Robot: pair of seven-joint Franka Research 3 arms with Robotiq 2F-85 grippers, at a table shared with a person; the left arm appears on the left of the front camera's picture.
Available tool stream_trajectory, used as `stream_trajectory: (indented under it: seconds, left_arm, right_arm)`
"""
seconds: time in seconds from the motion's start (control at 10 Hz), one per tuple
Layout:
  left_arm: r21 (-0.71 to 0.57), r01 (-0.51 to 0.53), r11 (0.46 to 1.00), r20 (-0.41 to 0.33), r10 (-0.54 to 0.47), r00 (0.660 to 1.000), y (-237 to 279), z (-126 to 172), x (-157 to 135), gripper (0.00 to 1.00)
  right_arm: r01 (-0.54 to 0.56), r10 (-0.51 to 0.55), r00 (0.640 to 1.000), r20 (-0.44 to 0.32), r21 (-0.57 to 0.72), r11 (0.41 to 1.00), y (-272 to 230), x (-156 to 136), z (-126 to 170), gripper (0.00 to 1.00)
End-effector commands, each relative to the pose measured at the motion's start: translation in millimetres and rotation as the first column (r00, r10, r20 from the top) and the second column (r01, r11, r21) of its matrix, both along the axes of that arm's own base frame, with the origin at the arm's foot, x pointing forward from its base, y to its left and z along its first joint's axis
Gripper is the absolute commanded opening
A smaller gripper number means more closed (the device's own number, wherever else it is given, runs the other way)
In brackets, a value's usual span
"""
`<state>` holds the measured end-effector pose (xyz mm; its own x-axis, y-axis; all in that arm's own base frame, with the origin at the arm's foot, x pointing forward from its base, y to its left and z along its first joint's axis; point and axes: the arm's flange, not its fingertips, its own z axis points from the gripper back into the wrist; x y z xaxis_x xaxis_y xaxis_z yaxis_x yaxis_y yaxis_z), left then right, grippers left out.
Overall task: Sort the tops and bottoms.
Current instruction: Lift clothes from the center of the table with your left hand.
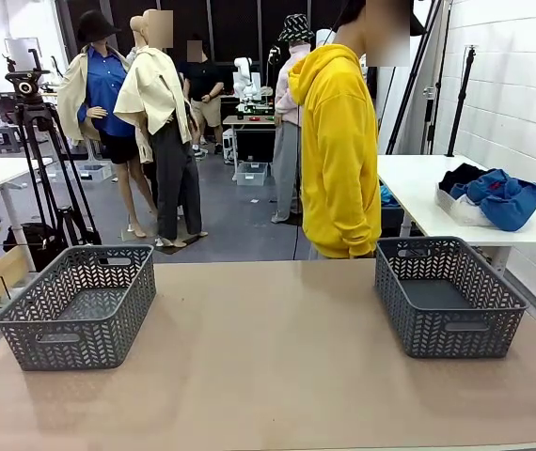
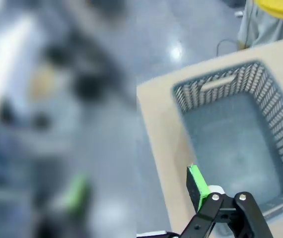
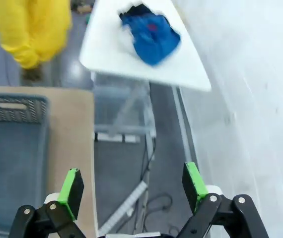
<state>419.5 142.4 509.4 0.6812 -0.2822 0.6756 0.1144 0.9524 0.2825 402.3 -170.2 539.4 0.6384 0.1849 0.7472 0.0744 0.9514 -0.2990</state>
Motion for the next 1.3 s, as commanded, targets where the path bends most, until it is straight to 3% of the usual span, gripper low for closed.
stream_trajectory:
  seconds: [0.0,0.2,0.5,0.6,1.2]
  left_arm:
    - [-0.136,0.006,0.991,-0.060,-0.014,0.998,49,-27,-6,1.00]
    - [-0.186,-0.044,0.982,-0.114,0.023,0.993,77,-68,-13,1.00]
    - [-0.268,-0.052,0.962,-0.127,0.018,0.992,84,-91,-15,1.00]
    - [-0.204,-0.080,0.976,-0.130,0.054,0.990,81,-80,-30,1.00]
    - [-0.204,-0.080,0.976,-0.130,0.054,0.990,81,-80,-30,1.00]
  right_arm:
    - [0.083,-0.080,0.995,-0.061,0.047,0.995,-24,-9,-40,1.00]
    - [0.158,-0.149,0.984,-0.095,0.095,0.983,-46,-23,-79,1.00]
    - [0.172,-0.161,0.981,-0.103,0.107,0.979,-45,-28,-97,1.00]
    - [0.169,-0.155,0.978,-0.143,0.097,0.981,-59,-24,-91,1.00]
    - [0.169,-0.155,0.978,-0.143,0.097,0.981,-59,-24,-91,1.00]
